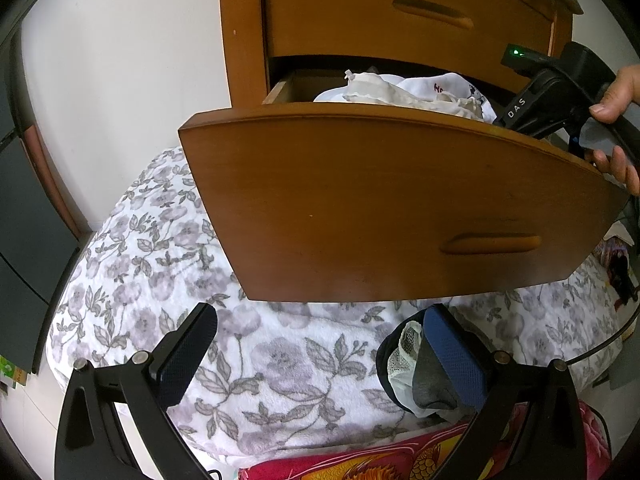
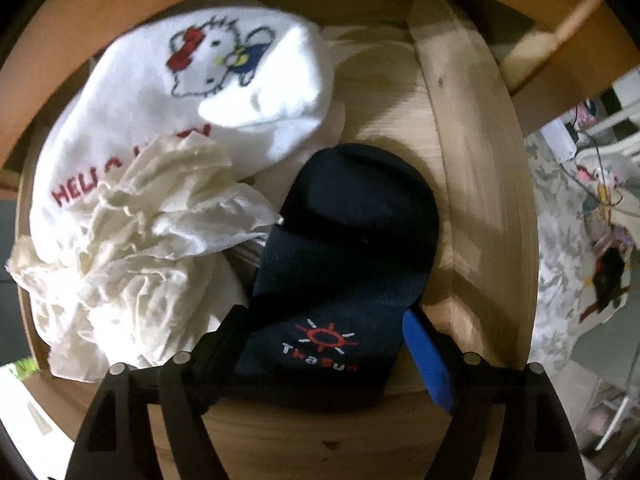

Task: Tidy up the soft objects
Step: 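Lift the navy cloth out of the drawer with the right tool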

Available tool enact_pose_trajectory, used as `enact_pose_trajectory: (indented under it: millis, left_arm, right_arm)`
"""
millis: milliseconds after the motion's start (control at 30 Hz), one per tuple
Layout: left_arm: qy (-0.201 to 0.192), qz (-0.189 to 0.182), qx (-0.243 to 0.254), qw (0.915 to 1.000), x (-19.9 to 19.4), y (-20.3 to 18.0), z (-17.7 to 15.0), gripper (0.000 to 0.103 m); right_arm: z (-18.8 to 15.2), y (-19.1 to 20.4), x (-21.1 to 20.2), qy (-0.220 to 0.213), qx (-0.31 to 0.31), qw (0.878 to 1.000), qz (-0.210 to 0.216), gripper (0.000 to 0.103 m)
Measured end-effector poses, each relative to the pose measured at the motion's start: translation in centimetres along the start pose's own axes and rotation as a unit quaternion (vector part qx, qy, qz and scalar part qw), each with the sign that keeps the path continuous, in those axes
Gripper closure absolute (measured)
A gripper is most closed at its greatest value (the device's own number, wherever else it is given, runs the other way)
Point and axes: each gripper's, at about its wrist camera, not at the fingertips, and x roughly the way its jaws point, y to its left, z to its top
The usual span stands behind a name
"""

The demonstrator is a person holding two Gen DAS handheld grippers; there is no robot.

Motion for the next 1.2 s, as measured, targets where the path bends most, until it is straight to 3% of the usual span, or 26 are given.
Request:
enact_pose_trajectory:
  millis: [300, 400, 567, 767, 967, 1067, 1200]
  left_arm:
    - [0.000, 0.000, 0.000, 1.0000, -0.1, 0.1, 0.0, 0.000]
    - [0.000, 0.000, -0.001, 1.0000, 0.0, 0.1, 0.0, 0.000]
    - [0.000, 0.000, 0.000, 1.0000, 0.0, 0.1, 0.0, 0.000]
    - [0.001, -0.001, -0.001, 1.0000, 0.0, 0.2, 0.0, 0.000]
    - [0.001, 0.002, 0.000, 1.0000, 0.0, 0.1, -0.1, 0.000]
    - [0.001, 0.004, 0.002, 1.0000, 0.0, 0.0, 0.0, 0.000]
    - [0.001, 0.006, 0.004, 1.0000, 0.1, -0.1, 0.0, 0.000]
  right_arm:
    - [1.4, 1.0, 0.0, 0.005, -0.025, 1.000, -0.009, 0.027]
    - [-0.7, 1.2, 0.5, -0.002, -0.027, 1.000, -0.016, 0.035]
    - [-0.6, 0.1, 0.3, -0.012, -0.026, 0.999, -0.021, 0.050]
    - [-3.2, -2.0, -0.3, -0.028, -0.021, 0.999, -0.020, 0.066]
    - [-6.1, -4.4, -1.8, -0.049, -0.007, 0.999, 0.011, 0.081]
    - [-7.3, -6.0, -2.5, -0.062, 0.013, 0.996, 0.057, 0.090]
    - [-9.2, -8.3, -3.2, -0.083, 0.039, 0.990, 0.109, 0.093]
